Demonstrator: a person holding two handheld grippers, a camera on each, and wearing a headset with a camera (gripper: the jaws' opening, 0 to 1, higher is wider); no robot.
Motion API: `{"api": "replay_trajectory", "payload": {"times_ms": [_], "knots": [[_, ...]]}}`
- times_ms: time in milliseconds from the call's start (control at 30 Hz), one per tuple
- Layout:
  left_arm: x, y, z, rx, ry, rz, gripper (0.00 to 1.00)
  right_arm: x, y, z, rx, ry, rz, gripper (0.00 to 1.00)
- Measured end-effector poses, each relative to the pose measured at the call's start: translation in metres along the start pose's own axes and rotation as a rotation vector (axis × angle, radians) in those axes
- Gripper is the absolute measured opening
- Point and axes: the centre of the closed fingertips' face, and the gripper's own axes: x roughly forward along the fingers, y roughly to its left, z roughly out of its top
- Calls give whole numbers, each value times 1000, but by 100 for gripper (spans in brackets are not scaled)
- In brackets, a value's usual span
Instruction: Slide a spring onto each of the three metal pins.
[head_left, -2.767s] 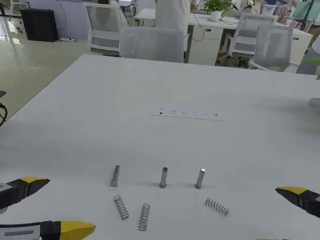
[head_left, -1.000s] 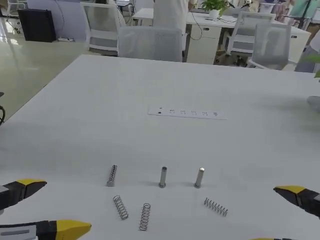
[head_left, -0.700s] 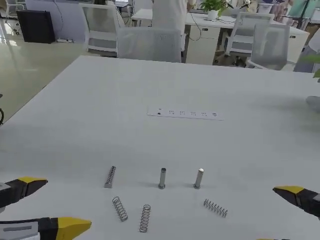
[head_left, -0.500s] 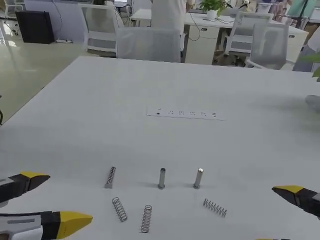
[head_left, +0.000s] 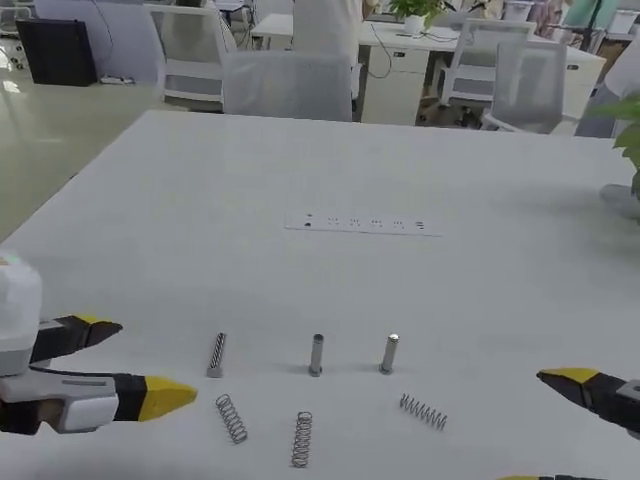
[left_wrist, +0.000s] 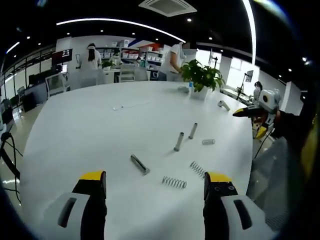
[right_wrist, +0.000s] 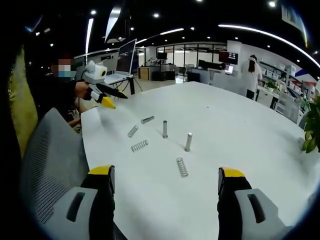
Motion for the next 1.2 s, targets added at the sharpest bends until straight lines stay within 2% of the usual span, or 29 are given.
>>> {"api": "replay_trajectory", "payload": {"times_ms": [167, 333, 500, 767, 1067, 1200], "knots": [[11, 9, 1, 1, 16, -1, 76, 1, 0, -1, 1, 5, 2, 84], [21, 22, 2, -27, 26, 12, 74, 1, 0, -2, 4, 6, 3, 84], [34, 30, 1, -31, 54, 26, 72, 2, 0, -2, 5, 7, 6, 84], [49, 36, -4, -33, 93, 39, 70, 2, 0, -4, 10, 9, 8, 84], [67, 41, -1, -25, 128, 56, 63, 3, 0, -5, 13, 14, 12, 84], [74, 39, -2, -22, 141, 55, 62, 3, -1, -6, 16, 16, 10, 84]]}}
